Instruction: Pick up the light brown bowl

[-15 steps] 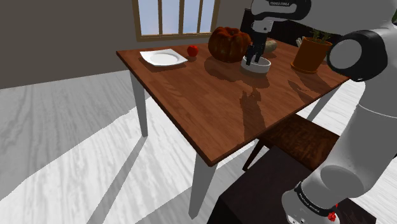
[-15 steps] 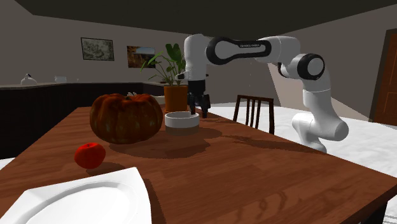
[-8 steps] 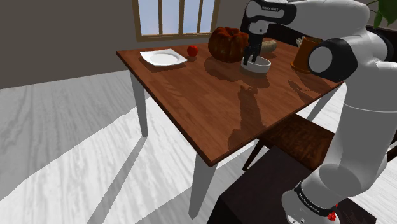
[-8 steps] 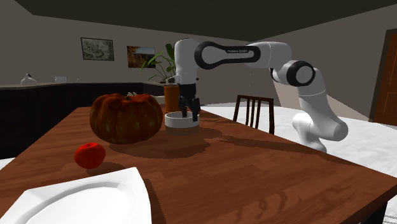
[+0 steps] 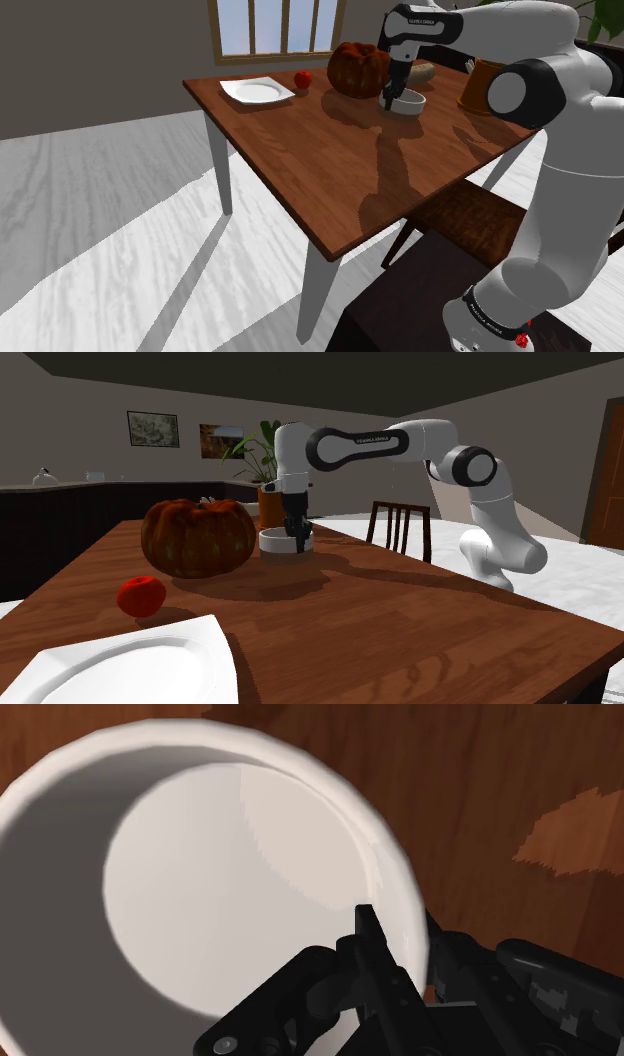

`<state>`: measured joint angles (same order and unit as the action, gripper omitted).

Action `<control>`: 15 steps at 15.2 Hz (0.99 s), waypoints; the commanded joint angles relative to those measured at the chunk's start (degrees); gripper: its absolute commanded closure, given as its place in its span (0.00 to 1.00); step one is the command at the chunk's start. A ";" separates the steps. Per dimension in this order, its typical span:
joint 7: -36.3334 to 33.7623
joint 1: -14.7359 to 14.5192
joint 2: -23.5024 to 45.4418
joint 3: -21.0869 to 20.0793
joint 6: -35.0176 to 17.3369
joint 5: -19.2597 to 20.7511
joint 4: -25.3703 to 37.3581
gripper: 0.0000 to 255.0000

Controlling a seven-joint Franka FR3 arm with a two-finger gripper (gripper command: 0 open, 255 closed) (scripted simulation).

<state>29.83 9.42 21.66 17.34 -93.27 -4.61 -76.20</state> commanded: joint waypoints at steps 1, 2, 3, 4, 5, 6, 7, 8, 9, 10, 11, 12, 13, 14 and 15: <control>0.00 0.00 -0.01 0.00 -0.05 0.01 -0.07 1.00; 0.00 0.00 -0.02 0.00 -0.05 0.01 -0.07 1.00; 0.00 0.00 0.00 0.00 -0.03 0.01 -0.05 1.00; 0.00 0.01 0.02 0.00 -0.01 0.00 0.00 1.00; -0.01 0.00 0.03 0.00 0.00 0.00 0.02 1.00; -0.01 0.00 0.04 0.00 0.00 -0.01 0.03 1.00; 0.01 0.04 0.19 -0.01 0.06 -0.04 0.23 1.00; 0.02 0.12 0.29 0.00 0.88 -0.07 1.16 1.00; 0.04 0.20 0.44 0.01 1.73 -0.11 2.16 1.00; 0.05 0.29 0.60 0.02 2.59 -0.15 3.17 1.00; 0.07 0.39 0.78 0.03 3.45 -0.20 4.22 1.00; 0.09 0.50 0.98 0.04 4.34 -0.25 5.30 1.00; 0.11 0.61 1.21 0.05 5.23 -0.31 6.42 1.00; 0.13 0.73 1.47 0.06 6.15 -0.38 7.59 1.00; 0.16 0.87 1.75 0.06 7.08 -0.46 8.80 1.00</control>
<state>29.92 10.07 22.85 17.40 -87.27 -4.92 -69.07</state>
